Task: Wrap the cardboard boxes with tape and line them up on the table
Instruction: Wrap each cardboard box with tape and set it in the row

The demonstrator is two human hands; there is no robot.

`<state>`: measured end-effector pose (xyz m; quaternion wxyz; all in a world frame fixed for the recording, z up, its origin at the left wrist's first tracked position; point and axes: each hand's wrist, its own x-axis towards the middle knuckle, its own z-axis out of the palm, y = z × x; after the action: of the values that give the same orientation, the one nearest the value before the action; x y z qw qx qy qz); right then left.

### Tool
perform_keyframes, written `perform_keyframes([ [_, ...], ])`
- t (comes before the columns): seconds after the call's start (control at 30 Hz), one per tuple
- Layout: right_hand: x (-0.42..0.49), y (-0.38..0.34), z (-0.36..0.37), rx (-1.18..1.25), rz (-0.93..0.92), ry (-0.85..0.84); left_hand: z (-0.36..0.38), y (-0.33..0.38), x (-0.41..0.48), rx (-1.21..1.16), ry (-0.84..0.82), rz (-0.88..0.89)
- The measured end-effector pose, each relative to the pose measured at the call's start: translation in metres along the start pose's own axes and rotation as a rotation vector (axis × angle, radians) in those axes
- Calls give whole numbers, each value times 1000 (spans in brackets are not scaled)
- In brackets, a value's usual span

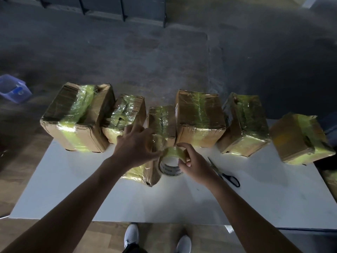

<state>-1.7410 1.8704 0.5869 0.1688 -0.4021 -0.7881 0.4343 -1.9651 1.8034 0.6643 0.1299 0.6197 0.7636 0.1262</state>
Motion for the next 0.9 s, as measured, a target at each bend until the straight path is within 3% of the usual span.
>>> perform_keyframes([
  [0.13,-6,13,-1,-76,30,-64,14,13,-6,62,56,110],
  [0.4,-20,11,-4,34,78,-53,11,7,-6,-60,24,76],
  [0.53,-17,6,-6,60,80,-56,7,2,4,-112,-67,68],
  [0.77,-13,7,-9,72,105,-66,3,-8,28,-179,-391,-68],
  [0.9,-13,19,-1,31,109,-44,8,13,41,-152,-363,-2],
])
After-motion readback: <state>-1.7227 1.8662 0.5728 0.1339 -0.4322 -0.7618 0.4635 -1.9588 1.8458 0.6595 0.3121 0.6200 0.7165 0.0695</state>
